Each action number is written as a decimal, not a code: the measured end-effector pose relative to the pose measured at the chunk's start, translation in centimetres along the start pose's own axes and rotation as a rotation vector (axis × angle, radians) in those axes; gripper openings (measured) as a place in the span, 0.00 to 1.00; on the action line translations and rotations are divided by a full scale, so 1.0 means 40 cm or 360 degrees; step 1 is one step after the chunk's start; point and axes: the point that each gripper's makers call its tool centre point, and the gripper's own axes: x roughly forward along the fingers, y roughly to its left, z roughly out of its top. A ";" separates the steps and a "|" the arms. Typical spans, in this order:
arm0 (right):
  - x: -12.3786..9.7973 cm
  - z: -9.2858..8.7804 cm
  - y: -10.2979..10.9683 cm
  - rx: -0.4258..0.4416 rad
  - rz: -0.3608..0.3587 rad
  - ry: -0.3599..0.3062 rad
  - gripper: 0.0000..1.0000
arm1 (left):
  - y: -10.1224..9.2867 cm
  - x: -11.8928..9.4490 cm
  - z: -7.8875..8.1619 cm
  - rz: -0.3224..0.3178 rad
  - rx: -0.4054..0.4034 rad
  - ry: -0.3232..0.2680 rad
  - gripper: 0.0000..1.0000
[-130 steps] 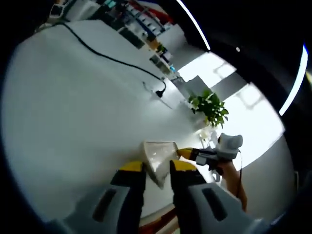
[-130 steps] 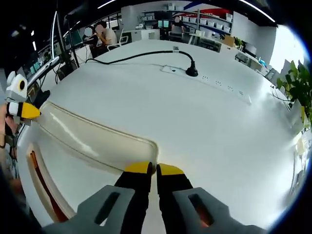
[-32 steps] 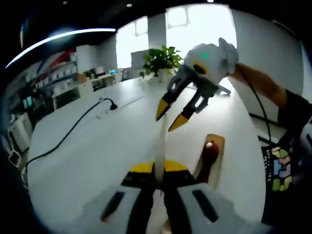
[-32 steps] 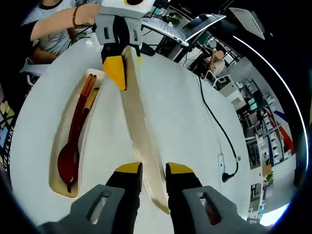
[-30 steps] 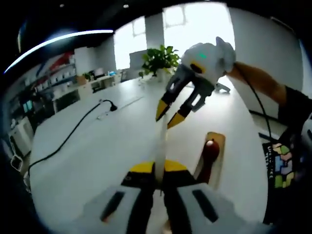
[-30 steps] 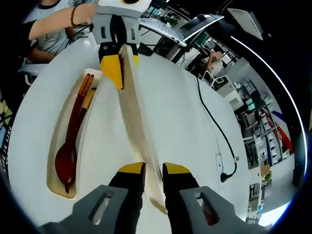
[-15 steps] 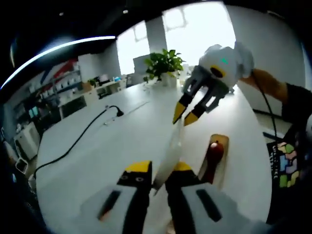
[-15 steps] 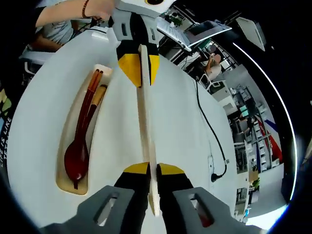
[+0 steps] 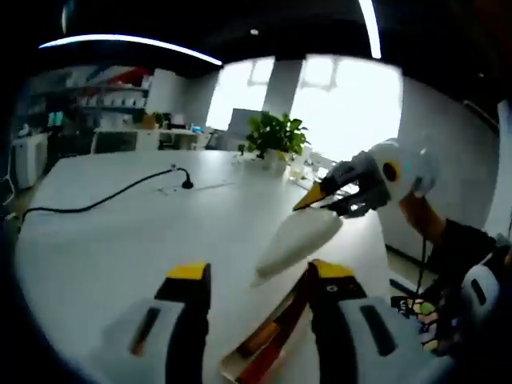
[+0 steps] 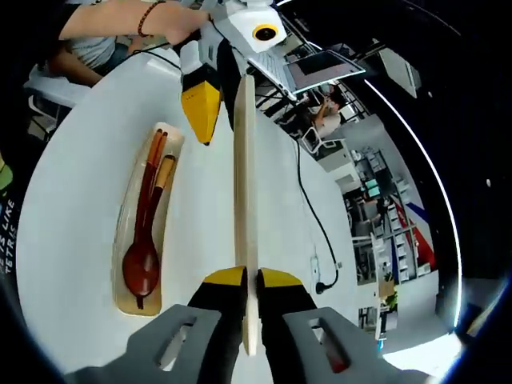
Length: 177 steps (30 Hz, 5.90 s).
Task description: Arrange the utensils inside the cutlery case until each visible utensil rests in its matching compartment.
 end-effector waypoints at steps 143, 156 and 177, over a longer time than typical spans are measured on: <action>0.092 0.016 0.290 0.0607 0.0989 0.0096 0.50 | -0.051 -0.099 -0.141 -0.0350 -0.1564 -0.0216 0.05; 0.102 -0.004 0.303 0.0652 0.1069 0.0125 0.51 | -0.009 -0.094 -0.167 -0.0200 -0.1461 -0.0178 0.08; 0.080 -0.026 0.315 0.0707 0.1107 0.0114 0.49 | 0.019 -0.113 -0.182 0.0009 -0.1188 -0.0165 0.13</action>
